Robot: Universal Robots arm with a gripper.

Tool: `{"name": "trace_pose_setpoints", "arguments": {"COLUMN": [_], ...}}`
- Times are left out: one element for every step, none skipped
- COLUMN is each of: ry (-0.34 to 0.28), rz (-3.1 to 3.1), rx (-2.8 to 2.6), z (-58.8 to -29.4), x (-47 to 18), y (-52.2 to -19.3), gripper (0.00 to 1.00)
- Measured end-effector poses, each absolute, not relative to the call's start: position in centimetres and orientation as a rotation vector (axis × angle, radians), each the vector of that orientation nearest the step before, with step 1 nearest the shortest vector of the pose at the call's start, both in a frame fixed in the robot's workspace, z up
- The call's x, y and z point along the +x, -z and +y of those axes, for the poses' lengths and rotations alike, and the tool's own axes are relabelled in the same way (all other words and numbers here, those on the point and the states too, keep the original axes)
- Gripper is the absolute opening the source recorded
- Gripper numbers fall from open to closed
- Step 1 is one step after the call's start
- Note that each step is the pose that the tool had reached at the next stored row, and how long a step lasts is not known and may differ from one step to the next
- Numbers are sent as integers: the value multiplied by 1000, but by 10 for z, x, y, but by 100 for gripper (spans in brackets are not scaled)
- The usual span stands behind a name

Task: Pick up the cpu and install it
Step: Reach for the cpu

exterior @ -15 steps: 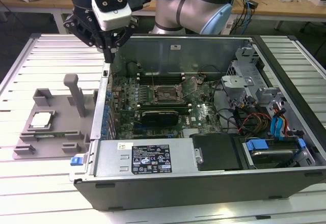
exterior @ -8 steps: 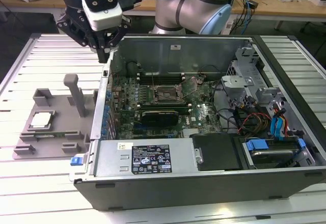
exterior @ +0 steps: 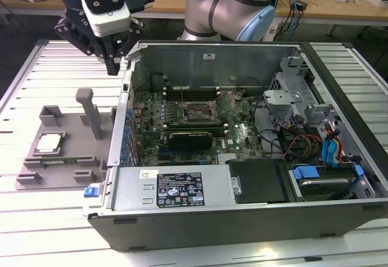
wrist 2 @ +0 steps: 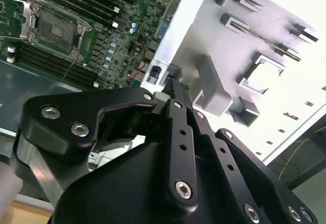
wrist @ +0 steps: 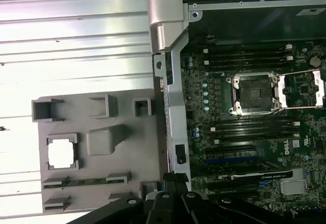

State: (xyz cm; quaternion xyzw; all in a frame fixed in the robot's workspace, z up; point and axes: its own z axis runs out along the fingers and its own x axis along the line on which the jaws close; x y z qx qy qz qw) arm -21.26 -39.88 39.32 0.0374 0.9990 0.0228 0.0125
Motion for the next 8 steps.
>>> {"name": "trace_pose_setpoints", "arguments": {"ry": [-71,-71,-71,-71,-71,-71,-71,-71], "rz": [3113,3113,3113,3113,3113,3113,3113,3113], "rx": [117,117,117,116,117,117,117,117], "z": [-399,-399,-399,-399,-399,-399,-399,-399], "x": [-216,-220,-222,-225,-227,-231,-235,-240], "y": [-393,-393,-393,-393,-393,-393,-393,-393], "gripper": [11,11,11,11,11,11,11,11]}}
